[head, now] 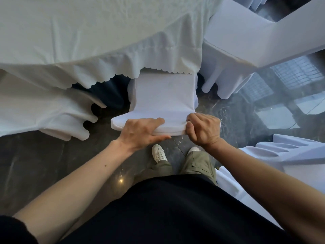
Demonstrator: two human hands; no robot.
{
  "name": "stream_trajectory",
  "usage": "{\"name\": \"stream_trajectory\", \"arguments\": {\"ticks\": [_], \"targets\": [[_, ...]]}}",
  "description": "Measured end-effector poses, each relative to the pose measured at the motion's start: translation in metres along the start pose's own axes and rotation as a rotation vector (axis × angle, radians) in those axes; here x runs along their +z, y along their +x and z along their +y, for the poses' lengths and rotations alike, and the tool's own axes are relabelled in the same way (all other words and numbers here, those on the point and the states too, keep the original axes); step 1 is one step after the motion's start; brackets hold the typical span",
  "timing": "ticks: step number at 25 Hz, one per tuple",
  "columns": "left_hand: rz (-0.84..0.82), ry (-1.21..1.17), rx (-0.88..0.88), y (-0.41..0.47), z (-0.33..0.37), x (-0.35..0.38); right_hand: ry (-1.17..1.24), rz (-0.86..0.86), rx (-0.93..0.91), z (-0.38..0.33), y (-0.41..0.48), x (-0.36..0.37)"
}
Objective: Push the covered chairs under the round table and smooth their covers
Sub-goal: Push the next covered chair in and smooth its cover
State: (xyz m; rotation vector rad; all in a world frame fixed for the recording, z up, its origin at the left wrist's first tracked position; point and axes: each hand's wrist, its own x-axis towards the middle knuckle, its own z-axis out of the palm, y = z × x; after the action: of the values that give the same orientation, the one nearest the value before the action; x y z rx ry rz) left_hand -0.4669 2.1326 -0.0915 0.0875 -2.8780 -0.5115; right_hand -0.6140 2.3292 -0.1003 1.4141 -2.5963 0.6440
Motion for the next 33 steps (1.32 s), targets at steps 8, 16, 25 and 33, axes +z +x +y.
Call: {"name": "stream_trajectory", "arguments": {"ticks": [8,16,25,33], "targets": [[0.049,0.211,-0.072,0.001,-0.082,-0.046,0.086,-0.019,-0.054,-0.062,0.058,0.039],[0.004,0.312,-0.126,0.002,-0.062,-0.044,0.18,-0.048,-0.173,-0.045,0.058,0.038],[0.003,0.231,-0.091,-0.059,-0.014,-0.024,0.189,-0.057,-0.355,-0.038,0.012,0.027],[0.14,0.157,-0.132,-0.032,-0.037,-0.016,0.182,-0.094,-0.354,-0.03,0.053,0.027]]}}
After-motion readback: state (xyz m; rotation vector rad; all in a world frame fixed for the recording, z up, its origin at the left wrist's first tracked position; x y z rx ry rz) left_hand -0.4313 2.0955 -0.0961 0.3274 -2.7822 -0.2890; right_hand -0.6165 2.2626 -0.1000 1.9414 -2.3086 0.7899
